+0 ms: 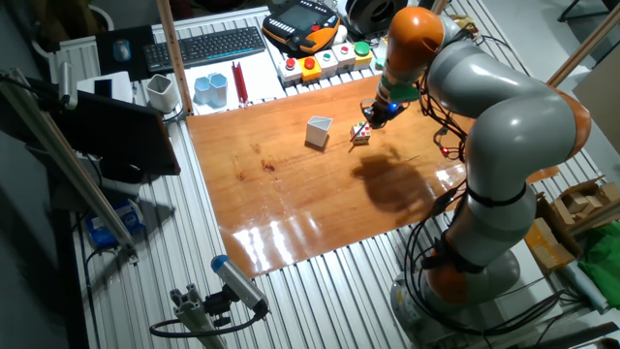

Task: Put the pen into the pen holder

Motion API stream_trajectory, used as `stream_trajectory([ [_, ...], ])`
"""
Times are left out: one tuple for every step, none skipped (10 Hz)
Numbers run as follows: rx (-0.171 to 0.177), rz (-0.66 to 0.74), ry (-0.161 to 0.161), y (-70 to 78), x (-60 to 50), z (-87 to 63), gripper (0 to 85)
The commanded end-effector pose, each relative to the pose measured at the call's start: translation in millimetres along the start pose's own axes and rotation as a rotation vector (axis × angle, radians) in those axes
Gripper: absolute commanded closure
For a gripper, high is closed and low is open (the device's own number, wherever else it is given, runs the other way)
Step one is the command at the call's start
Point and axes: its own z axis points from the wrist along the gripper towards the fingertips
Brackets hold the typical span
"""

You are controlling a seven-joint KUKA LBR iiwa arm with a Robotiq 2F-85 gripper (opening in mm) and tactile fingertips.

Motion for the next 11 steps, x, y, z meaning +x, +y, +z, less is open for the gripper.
stream_trajectory([
  [-0.001, 0.02, 0.002, -3.3, 0.1, 2.0, 84.3],
  [0.005, 0.035, 0.001, -7.2, 0.6, 4.0, 84.3],
  [0.004, 0.054, 0.004, -11.1, 1.4, 7.3, 84.3],
  [0.015, 0.075, 0.003, -13.9, 2.7, 11.2, 84.3],
  [0.016, 0.103, 0.014, -18.5, 2.5, 16.1, 84.3],
  [0.01, 0.129, 0.023, -21.2, 1.0, 20.7, 84.3],
  [0.009, 0.152, 0.023, -22.4, -1.4, 24.1, 84.3],
  [0.015, 0.174, 0.017, -21.9, -3.9, 26.3, 84.3],
  [0.01, 0.212, 0.019, -20.9, -6.8, 30.0, 84.3],
  [-0.01, 0.256, 0.027, -20.7, -9.3, 33.7, 84.3],
  [-0.028, 0.316, 0.036, -20.3, -11.6, 36.7, 84.3],
])
